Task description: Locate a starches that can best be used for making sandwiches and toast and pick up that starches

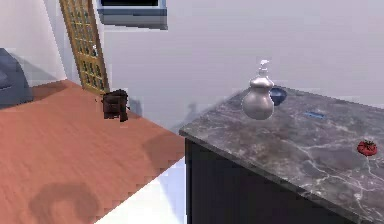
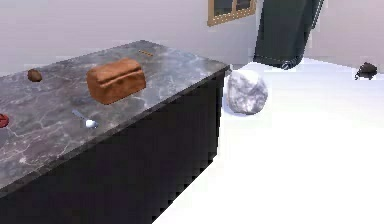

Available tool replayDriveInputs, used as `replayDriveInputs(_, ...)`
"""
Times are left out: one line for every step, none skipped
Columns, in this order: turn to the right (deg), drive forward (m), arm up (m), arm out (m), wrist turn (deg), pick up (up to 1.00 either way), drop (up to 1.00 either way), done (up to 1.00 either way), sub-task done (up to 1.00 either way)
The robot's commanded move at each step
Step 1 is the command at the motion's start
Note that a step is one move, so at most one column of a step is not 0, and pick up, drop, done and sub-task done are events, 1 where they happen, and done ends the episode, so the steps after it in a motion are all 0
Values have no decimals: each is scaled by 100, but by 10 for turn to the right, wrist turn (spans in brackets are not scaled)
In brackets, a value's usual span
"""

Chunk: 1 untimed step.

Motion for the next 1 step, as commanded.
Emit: replayDriveInputs(-150, 0, 0, 0, 0, 0, 0, 0, 0)
